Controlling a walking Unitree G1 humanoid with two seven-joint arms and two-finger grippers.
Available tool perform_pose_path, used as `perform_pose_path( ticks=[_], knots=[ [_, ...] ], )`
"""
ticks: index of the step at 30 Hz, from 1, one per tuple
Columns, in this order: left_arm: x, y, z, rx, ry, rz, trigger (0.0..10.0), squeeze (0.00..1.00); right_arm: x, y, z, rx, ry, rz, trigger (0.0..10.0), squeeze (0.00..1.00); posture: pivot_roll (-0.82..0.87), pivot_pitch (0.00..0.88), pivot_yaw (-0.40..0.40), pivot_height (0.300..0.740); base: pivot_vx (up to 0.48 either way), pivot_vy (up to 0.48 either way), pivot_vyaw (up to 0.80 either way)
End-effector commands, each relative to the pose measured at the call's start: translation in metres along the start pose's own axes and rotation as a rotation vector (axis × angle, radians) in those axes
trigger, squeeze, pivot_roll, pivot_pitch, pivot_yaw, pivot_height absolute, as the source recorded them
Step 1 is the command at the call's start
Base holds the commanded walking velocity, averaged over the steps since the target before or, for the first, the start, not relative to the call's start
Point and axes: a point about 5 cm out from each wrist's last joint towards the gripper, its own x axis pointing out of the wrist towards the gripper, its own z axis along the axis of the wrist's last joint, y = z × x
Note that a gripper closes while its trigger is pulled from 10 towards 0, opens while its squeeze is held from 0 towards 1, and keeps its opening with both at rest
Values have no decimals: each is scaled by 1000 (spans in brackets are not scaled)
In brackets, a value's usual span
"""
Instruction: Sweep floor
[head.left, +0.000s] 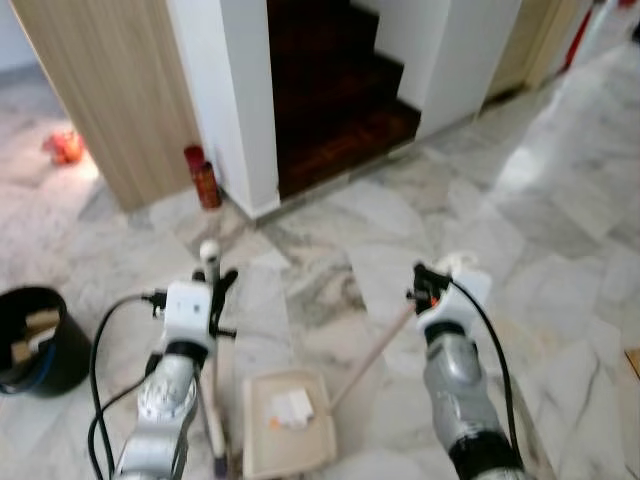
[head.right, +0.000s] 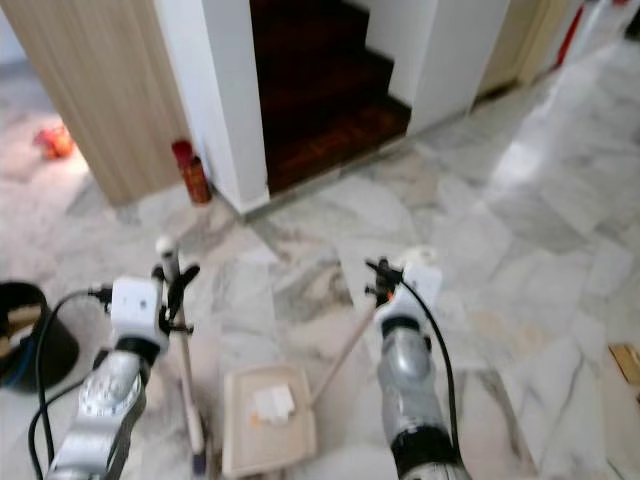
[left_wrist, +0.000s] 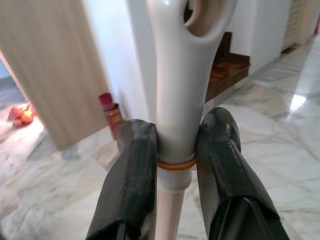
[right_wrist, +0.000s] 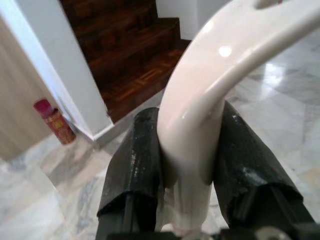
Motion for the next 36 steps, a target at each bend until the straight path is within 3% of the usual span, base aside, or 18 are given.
perform_pose_path(
  ticks=[1,10,16,28,36],
  knots=[
    [0,6,5,3,-23,16,10000,0,4,16,8,24,-33,42,10000,0,157,72,-22,740,0,424,0],
    [-2,7,5,5,-23,22,10000,0,4,18,8,11,-37,55,10000,0,164,68,-26,740,0,423,0],
    [-2,7,5,7,-23,19,10000,0,3,18,8,7,-41,52,10000,0,162,65,-24,740,0,408,783],
    [-2,4,5,16,-30,5,10000,0,3,19,7,12,-42,54,10000,0,163,46,-22,740,0,0,718],
    [-2,4,6,16,-31,5,10000,0,3,20,7,19,-34,60,10000,0,168,43,-25,740,0,0,0]
  ],
)
